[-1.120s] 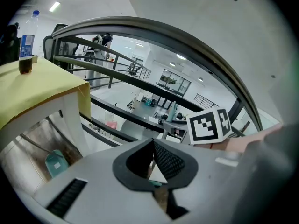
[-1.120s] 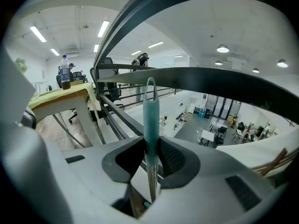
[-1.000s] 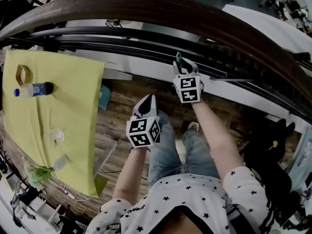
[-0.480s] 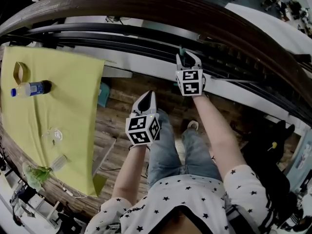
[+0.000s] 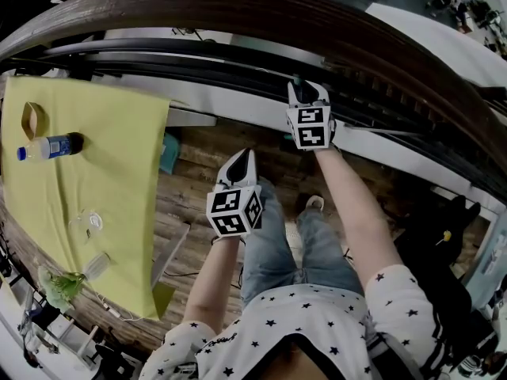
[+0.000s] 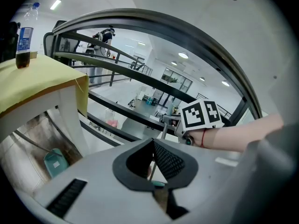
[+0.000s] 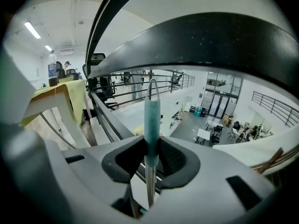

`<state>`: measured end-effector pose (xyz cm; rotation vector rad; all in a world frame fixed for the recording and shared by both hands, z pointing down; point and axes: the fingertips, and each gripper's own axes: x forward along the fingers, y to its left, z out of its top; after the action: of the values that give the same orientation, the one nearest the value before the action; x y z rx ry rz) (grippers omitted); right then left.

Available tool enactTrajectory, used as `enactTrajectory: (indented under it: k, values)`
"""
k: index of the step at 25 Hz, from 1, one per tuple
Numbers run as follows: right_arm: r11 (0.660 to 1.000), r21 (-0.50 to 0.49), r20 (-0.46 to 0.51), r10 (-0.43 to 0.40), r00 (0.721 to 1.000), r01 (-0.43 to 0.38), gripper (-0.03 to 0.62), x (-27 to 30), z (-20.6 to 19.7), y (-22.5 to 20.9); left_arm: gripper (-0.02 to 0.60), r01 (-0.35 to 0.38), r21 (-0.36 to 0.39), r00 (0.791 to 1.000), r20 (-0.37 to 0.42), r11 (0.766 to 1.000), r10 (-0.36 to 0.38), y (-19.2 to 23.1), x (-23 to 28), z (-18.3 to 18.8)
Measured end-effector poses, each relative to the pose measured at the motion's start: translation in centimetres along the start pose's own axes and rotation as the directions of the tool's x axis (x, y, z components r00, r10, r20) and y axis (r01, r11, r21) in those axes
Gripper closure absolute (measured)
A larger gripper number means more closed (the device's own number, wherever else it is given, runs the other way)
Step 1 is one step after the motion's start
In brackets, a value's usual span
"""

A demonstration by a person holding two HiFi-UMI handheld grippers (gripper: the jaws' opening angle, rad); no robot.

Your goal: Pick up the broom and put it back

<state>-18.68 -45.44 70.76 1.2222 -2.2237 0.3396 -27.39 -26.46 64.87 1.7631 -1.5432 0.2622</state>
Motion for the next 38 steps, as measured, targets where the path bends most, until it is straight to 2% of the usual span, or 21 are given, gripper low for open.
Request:
enactTrajectory:
  k: [10,23,38]
  values:
    - [1.0,0.005,0.0,-0.013,1.0,0.013,0.502,0.1,-0.2,0.1,0.571,0.008,0.006,1.0,-0.003,1.0,-0.008,-0.4,0.0,0.0]
    - [1.0,-0.001,-0.005,0.011,1.0,-0.011,0.454,-0.4,0.1,0.6,0.571,0.006,0.006,1.0,0.001,1.0,-0.006,-1.1,-0.8,-0.3]
    - [1.0,0.006,0.052,0.018,0.998,-0.018,0.457,-5.7,0.5,0.3,0.571,-0.013,0.006,0.998,0.056,1.0,0.013,-3.6,-3.1,0.6]
